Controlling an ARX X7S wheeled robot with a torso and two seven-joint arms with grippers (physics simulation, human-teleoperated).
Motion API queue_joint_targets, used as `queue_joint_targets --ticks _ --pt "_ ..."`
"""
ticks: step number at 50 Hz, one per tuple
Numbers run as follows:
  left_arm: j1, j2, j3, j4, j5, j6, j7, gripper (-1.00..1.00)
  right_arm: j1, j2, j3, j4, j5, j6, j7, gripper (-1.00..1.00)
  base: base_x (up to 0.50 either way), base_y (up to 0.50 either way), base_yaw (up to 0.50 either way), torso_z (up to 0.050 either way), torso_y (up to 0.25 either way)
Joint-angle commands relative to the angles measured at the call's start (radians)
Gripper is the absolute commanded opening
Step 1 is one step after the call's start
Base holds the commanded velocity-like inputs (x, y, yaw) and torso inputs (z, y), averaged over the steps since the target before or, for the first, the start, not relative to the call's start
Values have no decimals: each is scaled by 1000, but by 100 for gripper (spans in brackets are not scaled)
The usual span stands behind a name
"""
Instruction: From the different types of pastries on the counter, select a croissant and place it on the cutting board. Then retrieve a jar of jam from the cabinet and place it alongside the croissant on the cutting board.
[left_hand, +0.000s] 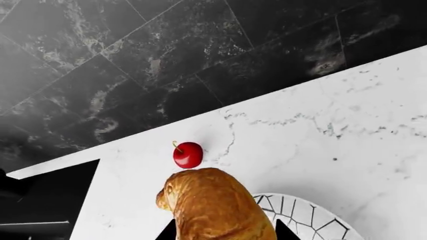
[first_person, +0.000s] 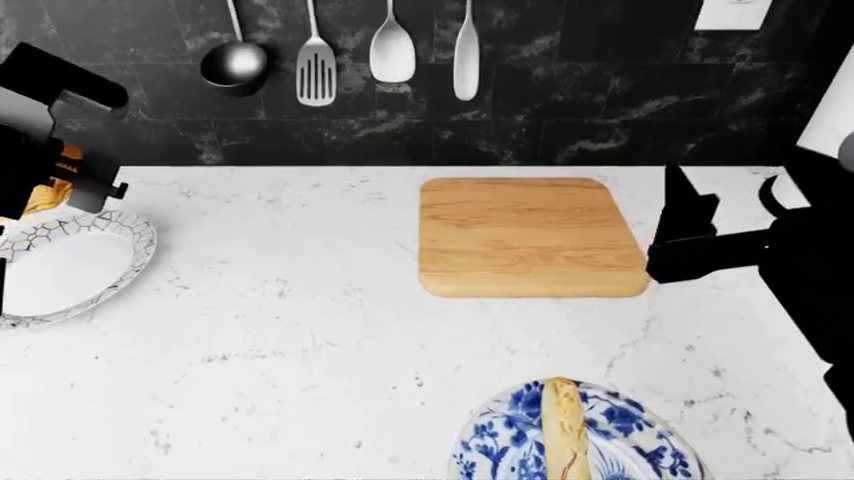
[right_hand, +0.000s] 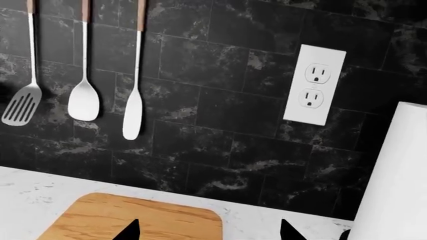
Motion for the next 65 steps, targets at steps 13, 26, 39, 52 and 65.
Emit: queue_joint_targets --ticks 13,26,39,52,65 --pt "147 -29 -24 524 -66 -198 44 -100 58 44 32 2 109 9 59 100 0 0 0 -12 205" --pt "208 19 -19 731 -93 -278 43 -100 119 58 13 5 164 14 97 100 0 0 0 0 0" --pt "220 121 -11 773 -114 -289 35 -100 144 44 -16 -5 181 8 134 100 0 0 0 0 0" --pt "238 244 -92 711 -176 -171 5 -100 97 33 -7 -13 133 -19 98 100 0 0 0 0 0" --pt "256 355 -108 589 -188 -55 -43 -100 60 40 16 -19 121 -42 79 100 0 0 0 0 0"
